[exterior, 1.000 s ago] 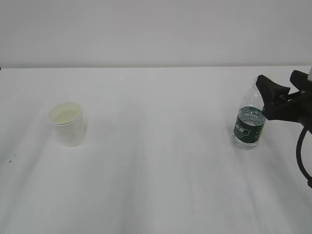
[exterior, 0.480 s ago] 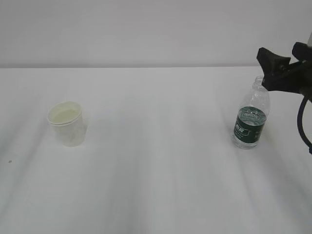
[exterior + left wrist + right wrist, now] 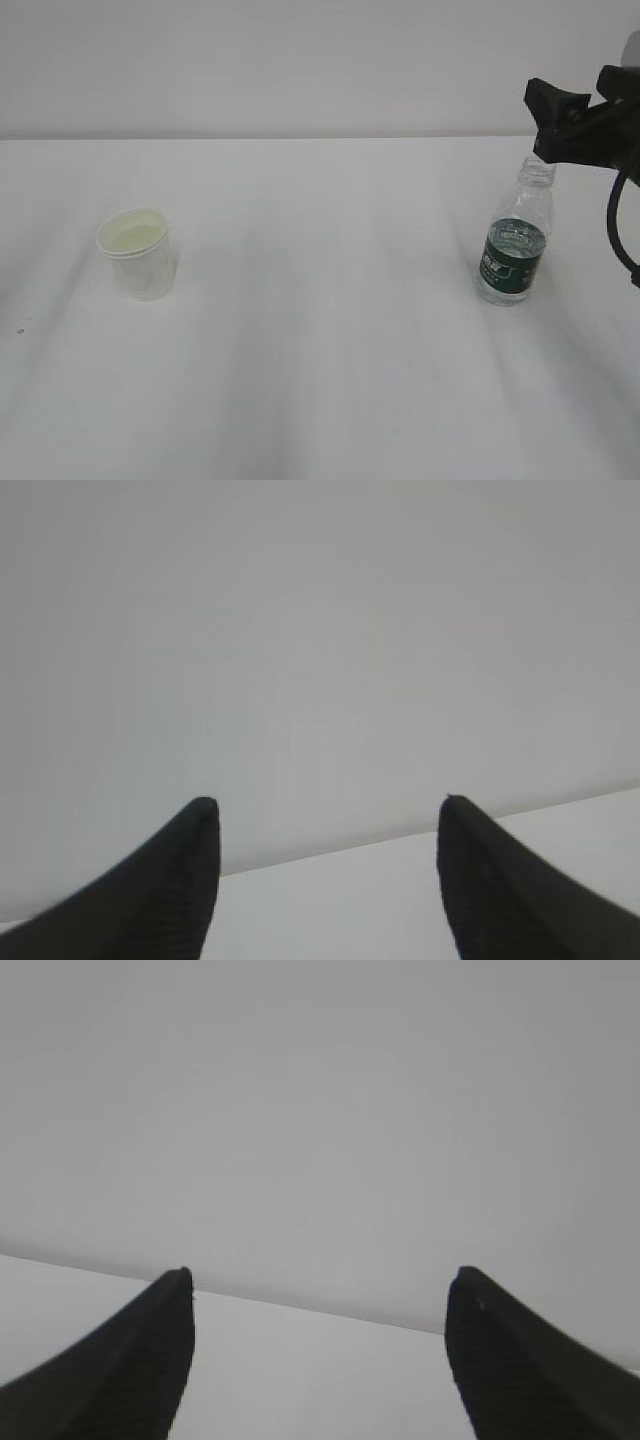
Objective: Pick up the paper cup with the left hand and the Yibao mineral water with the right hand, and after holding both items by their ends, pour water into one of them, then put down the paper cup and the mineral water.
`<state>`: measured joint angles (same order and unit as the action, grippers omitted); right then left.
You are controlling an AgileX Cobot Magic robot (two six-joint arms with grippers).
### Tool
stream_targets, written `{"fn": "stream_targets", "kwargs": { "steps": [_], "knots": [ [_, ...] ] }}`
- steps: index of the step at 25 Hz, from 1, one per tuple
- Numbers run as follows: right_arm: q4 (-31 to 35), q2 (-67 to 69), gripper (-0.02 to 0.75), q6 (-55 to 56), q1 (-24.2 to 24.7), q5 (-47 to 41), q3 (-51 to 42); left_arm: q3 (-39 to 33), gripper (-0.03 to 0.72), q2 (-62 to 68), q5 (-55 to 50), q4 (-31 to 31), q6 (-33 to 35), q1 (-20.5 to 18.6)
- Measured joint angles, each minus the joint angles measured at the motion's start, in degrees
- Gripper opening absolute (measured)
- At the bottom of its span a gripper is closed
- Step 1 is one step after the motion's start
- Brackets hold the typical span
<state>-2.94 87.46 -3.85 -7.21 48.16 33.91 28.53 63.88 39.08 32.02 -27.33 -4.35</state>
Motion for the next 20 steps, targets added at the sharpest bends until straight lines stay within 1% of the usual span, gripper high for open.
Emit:
{"fn": "stream_targets", "kwargs": {
  "steps": [8,13,20],
  "knots": [
    [0.96,0.00,0.590,-0.13,0.00,-3.31,3.29,4.28,0.477,0.00,-3.82,-0.12,-1.47,0.00],
    [1.16,-1.37,0.590,-0.13,0.00,-11.57,7.04,8.19,0.477,0.00,-8.10,-0.12,-2.51,0.00],
    [1.29,-2.92,0.589,-0.25,0.00,-14.29,11.85,10.04,0.472,-0.67,-11.61,-0.12,-5.80,0.00]
  ]
}}
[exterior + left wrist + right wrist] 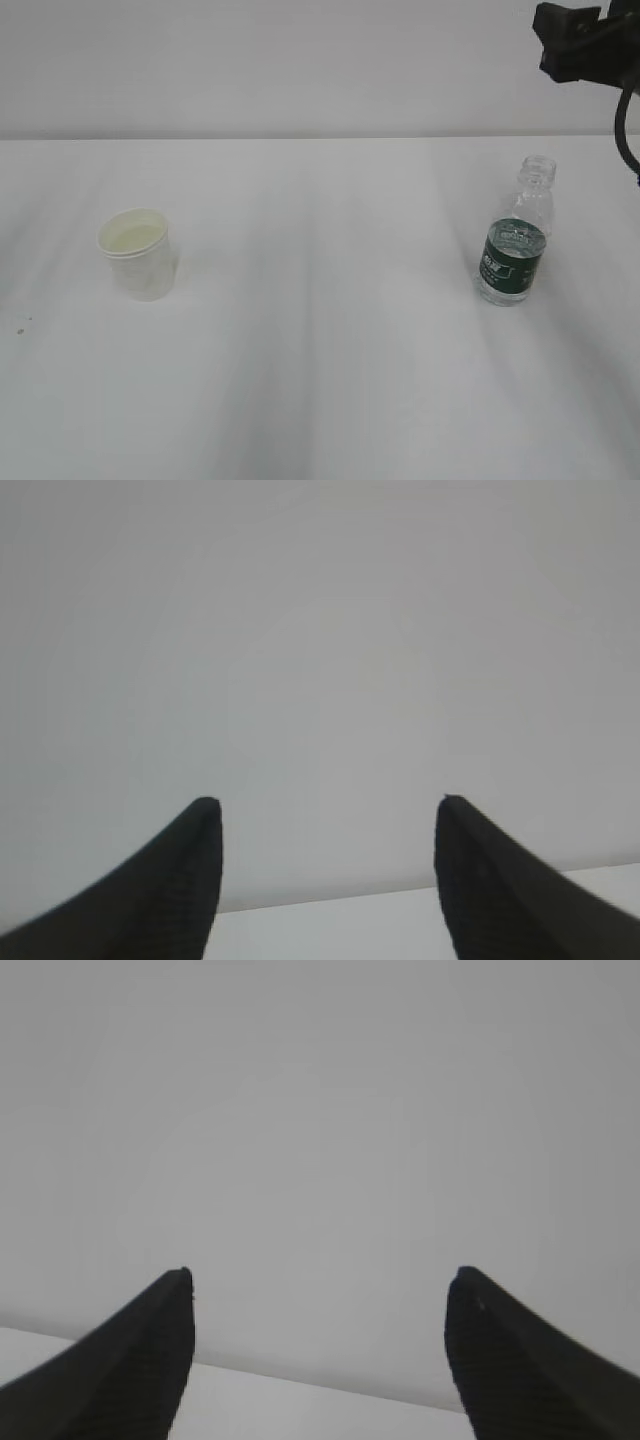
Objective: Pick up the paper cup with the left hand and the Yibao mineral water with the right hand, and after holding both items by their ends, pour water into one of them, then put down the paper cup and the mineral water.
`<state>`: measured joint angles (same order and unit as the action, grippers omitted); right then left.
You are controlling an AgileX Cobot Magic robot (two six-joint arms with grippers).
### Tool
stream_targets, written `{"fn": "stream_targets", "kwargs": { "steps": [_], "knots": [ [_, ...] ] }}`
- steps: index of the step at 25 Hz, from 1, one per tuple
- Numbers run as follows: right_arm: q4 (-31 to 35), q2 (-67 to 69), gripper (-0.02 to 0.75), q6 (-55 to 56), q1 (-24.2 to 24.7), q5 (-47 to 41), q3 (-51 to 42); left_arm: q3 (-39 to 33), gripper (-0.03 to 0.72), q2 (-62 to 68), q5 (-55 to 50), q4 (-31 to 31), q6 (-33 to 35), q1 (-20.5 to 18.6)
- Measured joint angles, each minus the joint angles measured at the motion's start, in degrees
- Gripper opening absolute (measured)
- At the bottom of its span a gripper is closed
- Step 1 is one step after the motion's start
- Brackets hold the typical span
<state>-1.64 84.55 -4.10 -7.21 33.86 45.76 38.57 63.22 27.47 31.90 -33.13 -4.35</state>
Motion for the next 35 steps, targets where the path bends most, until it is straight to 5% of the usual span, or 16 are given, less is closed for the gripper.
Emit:
{"fn": "stream_targets", "kwargs": {
  "steps": [35],
  "knots": [
    [0.02,-11.03,0.589,-0.17,0.00,-11.23,1.50,3.51,0.456,-10.61,-12.06,2.30,-3.55,0.00]
  ]
}}
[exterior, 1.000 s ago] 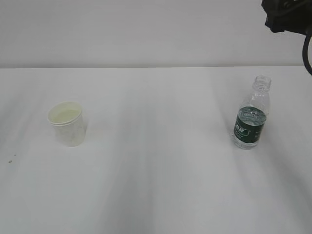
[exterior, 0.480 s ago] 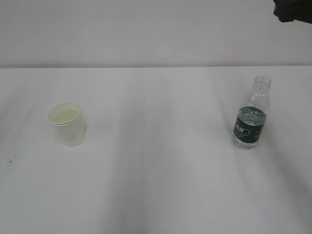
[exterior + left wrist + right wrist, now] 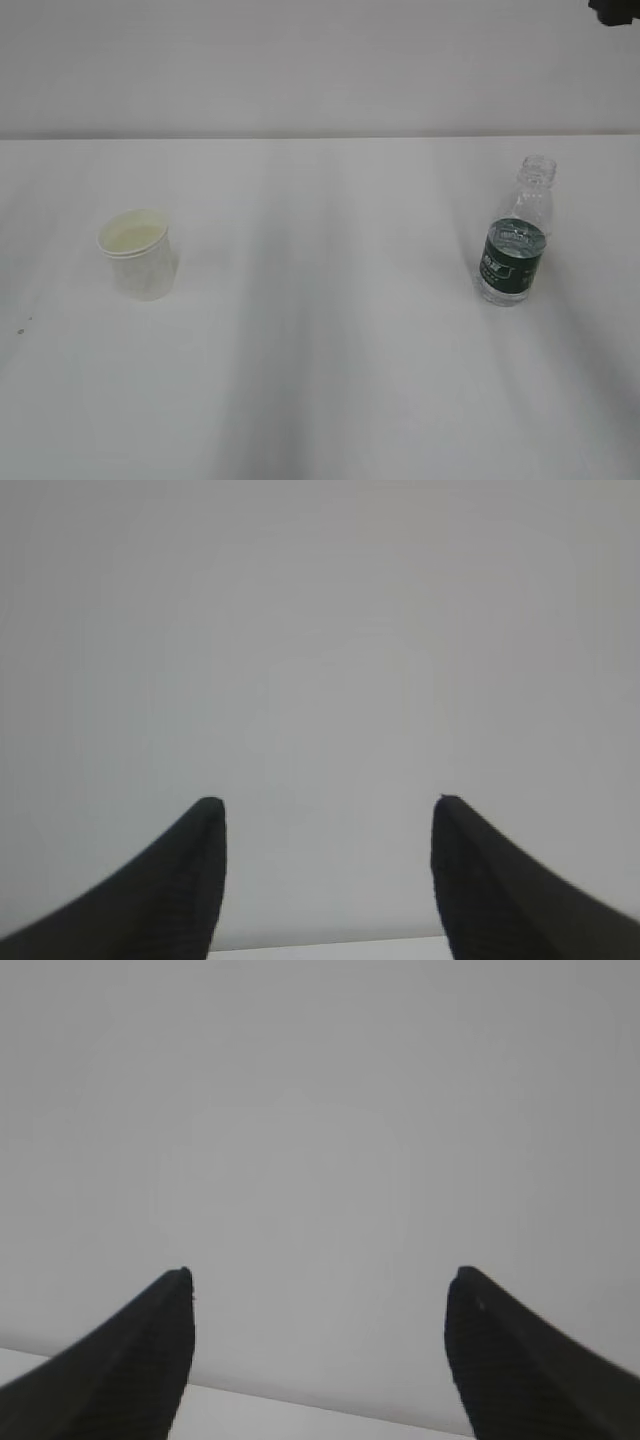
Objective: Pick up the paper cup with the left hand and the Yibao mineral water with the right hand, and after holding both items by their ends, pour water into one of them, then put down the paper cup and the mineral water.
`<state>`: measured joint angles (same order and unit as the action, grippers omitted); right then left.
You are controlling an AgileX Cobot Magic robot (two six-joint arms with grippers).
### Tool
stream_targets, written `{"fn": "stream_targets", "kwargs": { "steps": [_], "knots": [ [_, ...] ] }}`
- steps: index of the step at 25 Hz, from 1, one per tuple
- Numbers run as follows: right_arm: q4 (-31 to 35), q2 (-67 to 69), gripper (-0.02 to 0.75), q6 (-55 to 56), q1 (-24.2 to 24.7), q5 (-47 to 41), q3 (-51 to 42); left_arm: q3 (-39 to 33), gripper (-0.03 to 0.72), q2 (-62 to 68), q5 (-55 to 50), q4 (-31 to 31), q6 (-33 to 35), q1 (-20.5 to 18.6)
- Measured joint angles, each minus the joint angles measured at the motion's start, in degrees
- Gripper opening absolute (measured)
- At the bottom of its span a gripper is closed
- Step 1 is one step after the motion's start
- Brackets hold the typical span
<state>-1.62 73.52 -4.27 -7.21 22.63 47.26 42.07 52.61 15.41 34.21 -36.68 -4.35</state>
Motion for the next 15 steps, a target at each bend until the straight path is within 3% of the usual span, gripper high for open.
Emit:
{"fn": "stream_targets", "kwargs": {
  "steps": [15],
  "knots": [
    [0.00,-5.57,0.590,-1.21,0.00,-4.13,0.00,0.00,0.456,-6.71,-8.81,1.44,-0.19,0.00]
  ]
}}
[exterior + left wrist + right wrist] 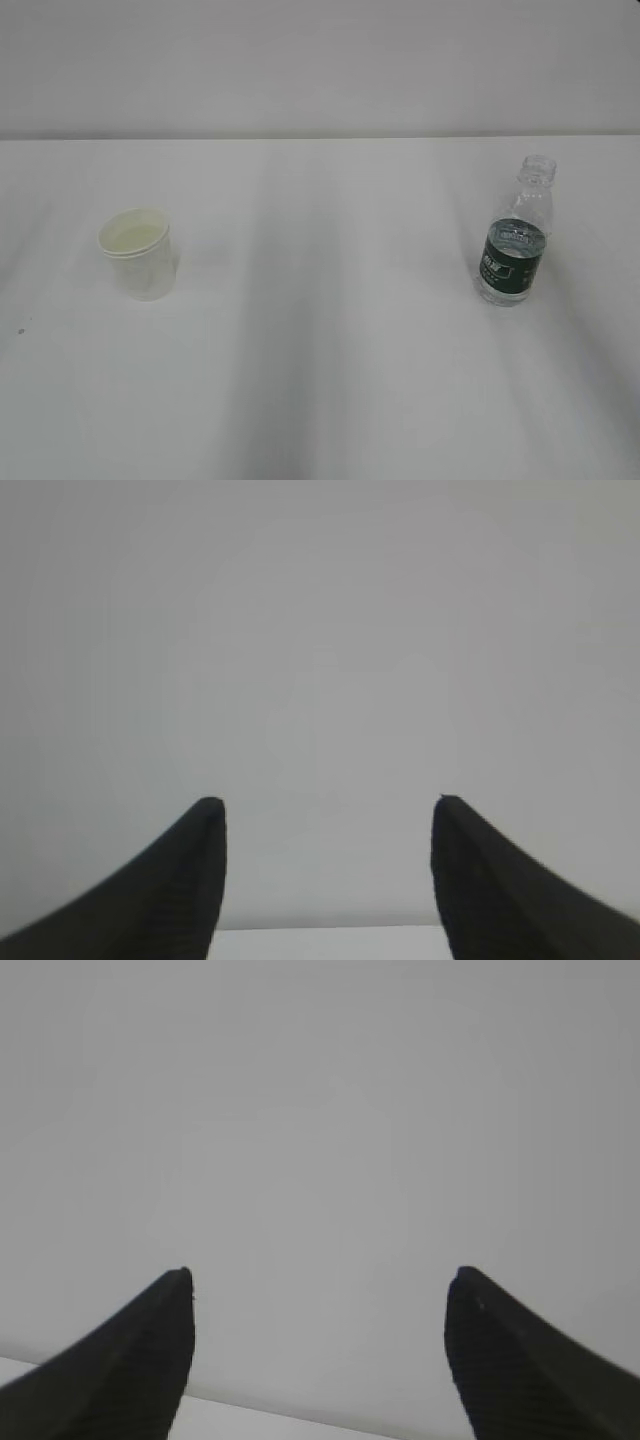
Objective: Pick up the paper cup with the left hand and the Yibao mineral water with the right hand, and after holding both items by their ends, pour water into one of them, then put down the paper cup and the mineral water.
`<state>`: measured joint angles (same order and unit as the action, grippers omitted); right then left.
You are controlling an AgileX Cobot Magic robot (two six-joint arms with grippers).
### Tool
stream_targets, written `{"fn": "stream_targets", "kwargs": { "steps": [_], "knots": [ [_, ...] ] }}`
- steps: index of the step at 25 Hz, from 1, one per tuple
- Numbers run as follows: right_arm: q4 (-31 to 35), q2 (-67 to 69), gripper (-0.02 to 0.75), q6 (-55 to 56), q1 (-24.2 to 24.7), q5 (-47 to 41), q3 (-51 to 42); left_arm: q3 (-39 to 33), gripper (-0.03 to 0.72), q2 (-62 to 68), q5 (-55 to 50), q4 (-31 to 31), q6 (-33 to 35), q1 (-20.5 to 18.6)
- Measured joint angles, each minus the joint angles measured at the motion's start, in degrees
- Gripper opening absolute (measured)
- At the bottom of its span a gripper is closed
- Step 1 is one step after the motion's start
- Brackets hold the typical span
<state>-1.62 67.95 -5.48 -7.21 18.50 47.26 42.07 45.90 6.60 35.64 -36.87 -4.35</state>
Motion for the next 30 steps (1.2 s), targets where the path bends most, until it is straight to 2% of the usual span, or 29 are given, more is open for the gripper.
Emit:
{"fn": "stream_targets", "kwargs": {
  "steps": [15,21,30],
  "knots": [
    [0.10,-1.72,0.589,-0.09,0.00,-3.37,0.00,0.00,0.430,-3.17,-1.91,0.14,-0.09,0.00],
    [0.10,-2.34,0.589,-0.09,0.00,-3.37,0.00,0.00,0.430,-3.17,-2.02,5.12,-0.09,0.00],
    [0.10,-2.34,0.589,-0.09,0.00,-3.37,0.00,0.00,0.430,-3.17,-2.12,5.26,-1.29,0.00]
  ]
}}
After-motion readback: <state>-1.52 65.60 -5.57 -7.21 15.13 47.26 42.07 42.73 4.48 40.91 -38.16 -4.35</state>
